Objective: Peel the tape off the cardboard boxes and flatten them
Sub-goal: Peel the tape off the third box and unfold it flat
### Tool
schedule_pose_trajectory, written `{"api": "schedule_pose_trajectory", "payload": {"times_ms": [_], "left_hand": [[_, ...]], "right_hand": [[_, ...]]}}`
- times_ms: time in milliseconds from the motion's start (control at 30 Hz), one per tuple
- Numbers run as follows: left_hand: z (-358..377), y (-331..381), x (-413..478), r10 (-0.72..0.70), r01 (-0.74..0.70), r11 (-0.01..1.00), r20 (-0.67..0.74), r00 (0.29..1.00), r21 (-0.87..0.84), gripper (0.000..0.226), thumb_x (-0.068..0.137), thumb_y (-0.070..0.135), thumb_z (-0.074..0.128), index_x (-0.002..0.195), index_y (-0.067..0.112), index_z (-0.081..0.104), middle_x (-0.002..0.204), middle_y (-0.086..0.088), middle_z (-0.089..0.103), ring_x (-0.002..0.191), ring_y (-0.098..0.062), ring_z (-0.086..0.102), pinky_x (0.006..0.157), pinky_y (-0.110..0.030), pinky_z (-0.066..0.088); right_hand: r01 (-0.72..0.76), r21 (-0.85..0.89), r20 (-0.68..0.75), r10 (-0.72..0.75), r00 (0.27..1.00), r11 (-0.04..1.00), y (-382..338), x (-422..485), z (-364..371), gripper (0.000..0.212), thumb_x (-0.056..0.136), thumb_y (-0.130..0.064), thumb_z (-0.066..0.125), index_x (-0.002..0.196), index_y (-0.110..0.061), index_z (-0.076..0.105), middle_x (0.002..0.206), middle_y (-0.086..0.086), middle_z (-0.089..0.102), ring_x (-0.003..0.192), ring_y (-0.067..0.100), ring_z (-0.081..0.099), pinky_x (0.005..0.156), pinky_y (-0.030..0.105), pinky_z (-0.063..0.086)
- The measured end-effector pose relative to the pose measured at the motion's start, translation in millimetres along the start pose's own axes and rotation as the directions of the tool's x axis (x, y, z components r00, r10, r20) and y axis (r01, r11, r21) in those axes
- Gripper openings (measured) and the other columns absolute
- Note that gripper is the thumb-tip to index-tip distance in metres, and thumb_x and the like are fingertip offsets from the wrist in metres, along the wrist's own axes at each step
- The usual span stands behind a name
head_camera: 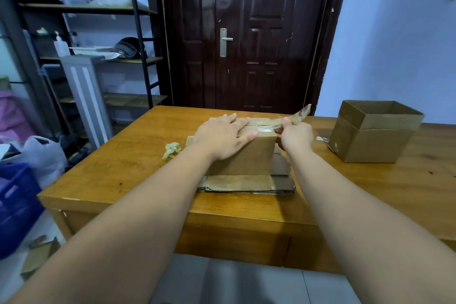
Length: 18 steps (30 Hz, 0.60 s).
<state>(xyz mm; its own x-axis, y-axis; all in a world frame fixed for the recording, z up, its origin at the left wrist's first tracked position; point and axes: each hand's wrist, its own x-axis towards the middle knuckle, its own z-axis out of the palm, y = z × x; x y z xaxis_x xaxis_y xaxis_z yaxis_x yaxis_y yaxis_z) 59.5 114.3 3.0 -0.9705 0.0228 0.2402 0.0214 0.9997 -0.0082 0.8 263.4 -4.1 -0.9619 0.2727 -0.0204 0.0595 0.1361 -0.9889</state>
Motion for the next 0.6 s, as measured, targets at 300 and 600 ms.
{"api": "schedule_pose_trajectory", "payload": {"times_ms": [300, 600], "left_hand": [[-1.7, -1.3, -6.5, -0.001, 0.002, 0.999, -0.018, 1.000, 0.036, 0.075, 0.086, 0.075, 0.021, 0.151, 0.037, 0.016, 0.159, 0.002, 0.020, 0.144, -0.021, 0.021, 0.112, -0.041, 0.027], [-1.0, 0.6, -5.7, -0.010, 0.012, 0.998, -0.027, 1.000, 0.069, 0.078, 0.084, 0.075, 0.025, 0.151, 0.035, 0.017, 0.158, -0.001, 0.022, 0.142, -0.025, 0.028, 0.109, -0.042, 0.033]], "right_hand": [[-0.265, 0.629, -0.097, 0.411, 0.906, 0.731, 45.1, 27.0, -83.5, 0.032, 0.100, -0.005, 0.028, 0.099, 0.003, 0.059, 0.120, 0.014, 0.061, 0.078, 0.019, 0.068, 0.073, 0.028, 0.049], [-0.361, 0.282, -0.046, 0.389, 0.920, 0.889, 55.5, 7.5, -89.8, 0.031, 0.101, -0.005, 0.035, 0.120, -0.007, 0.059, 0.106, 0.018, 0.060, 0.069, 0.025, 0.059, 0.065, 0.032, 0.057]]}}
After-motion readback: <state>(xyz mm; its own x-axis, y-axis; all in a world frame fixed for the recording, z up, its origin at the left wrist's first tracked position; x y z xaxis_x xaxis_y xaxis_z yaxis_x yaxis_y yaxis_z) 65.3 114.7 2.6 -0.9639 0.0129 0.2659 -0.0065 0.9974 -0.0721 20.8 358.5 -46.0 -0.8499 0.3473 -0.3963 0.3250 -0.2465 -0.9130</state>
